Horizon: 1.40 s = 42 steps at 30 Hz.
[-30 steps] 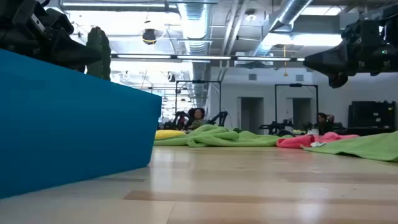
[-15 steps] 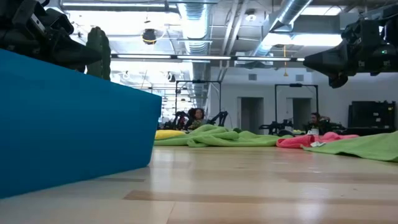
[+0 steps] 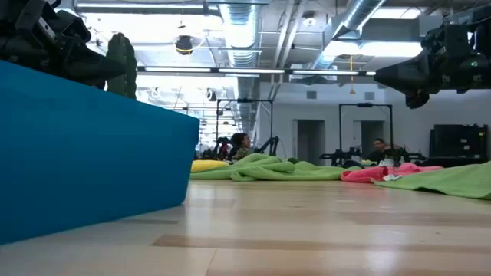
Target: Fold microfiber towels
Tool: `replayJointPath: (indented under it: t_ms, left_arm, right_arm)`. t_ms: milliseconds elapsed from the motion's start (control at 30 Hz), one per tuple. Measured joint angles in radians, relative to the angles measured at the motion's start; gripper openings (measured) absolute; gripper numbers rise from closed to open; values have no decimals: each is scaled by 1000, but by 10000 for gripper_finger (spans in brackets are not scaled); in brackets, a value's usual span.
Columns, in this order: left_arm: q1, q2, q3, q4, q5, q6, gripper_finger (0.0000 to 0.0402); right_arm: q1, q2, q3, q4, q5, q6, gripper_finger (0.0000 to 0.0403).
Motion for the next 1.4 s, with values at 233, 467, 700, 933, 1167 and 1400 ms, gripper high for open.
replayJointPath:
  t_ms: [233, 467, 700, 933, 1167, 1400]
  left_arm:
    - [0, 0, 0, 0, 0, 0, 0]
    - [0, 0, 0, 0, 0, 0, 0]
    - [0, 0, 0, 0, -5, 15, 0]
    - [0, 0, 0, 1, -14, 19, 0]
    - [0, 0, 0, 10, -50, 20, 0]
    - [0, 1, -2, 75, -238, 5, 0]
  right_arm:
    - [0, 0, 0, 0, 0, 0, 93]
    - [0, 0, 0, 0, 0, 0, 93]
    - [0, 0, 0, 0, 0, 0, 93]
    - [0, 0, 0, 0, 0, -19, 93]
    - [0, 0, 0, 61, 5, -5, 93]
    - [0, 0, 0, 149, 5, 134, 93]
